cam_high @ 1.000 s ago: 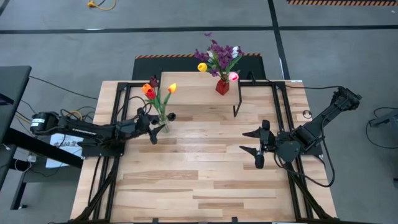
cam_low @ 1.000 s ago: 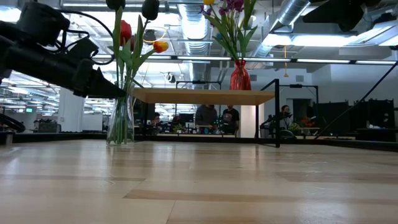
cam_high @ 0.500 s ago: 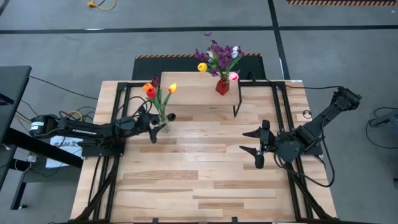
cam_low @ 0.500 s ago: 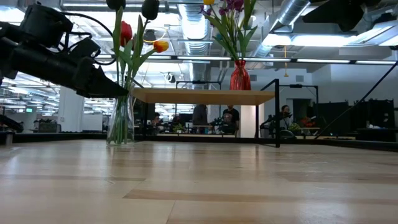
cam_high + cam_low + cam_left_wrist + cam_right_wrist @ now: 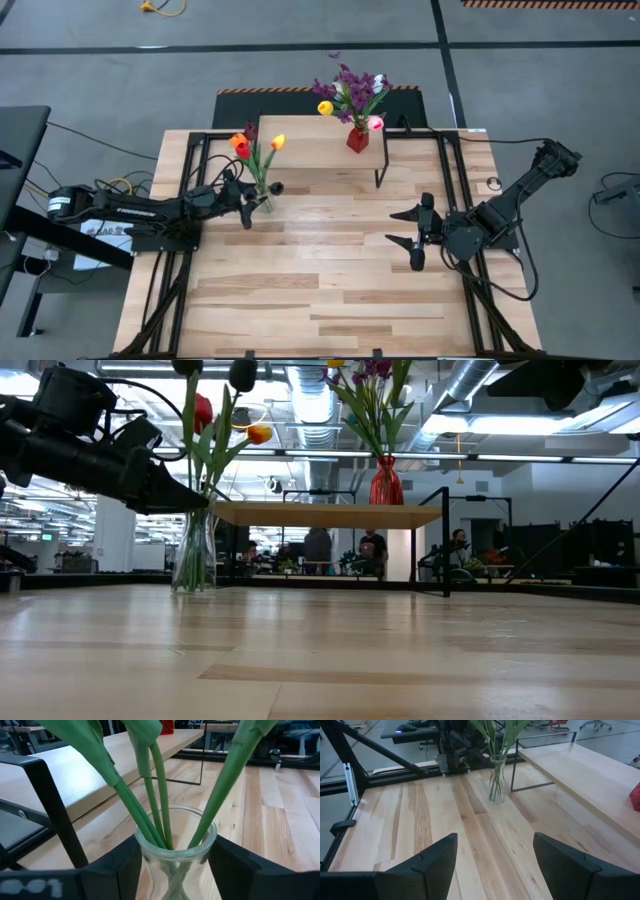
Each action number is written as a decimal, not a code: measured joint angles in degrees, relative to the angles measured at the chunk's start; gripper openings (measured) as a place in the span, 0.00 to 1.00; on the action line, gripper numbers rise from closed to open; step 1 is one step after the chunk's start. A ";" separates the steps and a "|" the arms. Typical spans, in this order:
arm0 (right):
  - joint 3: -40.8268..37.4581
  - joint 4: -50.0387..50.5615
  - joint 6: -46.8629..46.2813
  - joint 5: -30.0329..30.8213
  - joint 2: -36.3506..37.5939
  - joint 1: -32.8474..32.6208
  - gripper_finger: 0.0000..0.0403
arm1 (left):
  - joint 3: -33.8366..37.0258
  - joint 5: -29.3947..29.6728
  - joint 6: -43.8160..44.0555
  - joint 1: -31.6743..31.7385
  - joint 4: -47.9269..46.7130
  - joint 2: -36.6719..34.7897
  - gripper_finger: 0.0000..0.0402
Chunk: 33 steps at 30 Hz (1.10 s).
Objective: Pick and place flowers into a vace then onto a shelf
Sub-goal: Put the transparent vase with flowers on the shelf
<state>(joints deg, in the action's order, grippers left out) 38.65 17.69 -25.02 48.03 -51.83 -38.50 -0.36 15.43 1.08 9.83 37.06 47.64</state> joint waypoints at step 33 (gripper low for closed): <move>0.00 0.02 0.11 -0.13 0.00 0.00 0.63 | -5.75 -2.65 1.07 -1.19 3.39 -0.04 0.47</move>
<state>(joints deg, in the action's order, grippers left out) 38.65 17.72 -24.91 47.90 -51.83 -38.50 -6.11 12.78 2.15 8.64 40.45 47.60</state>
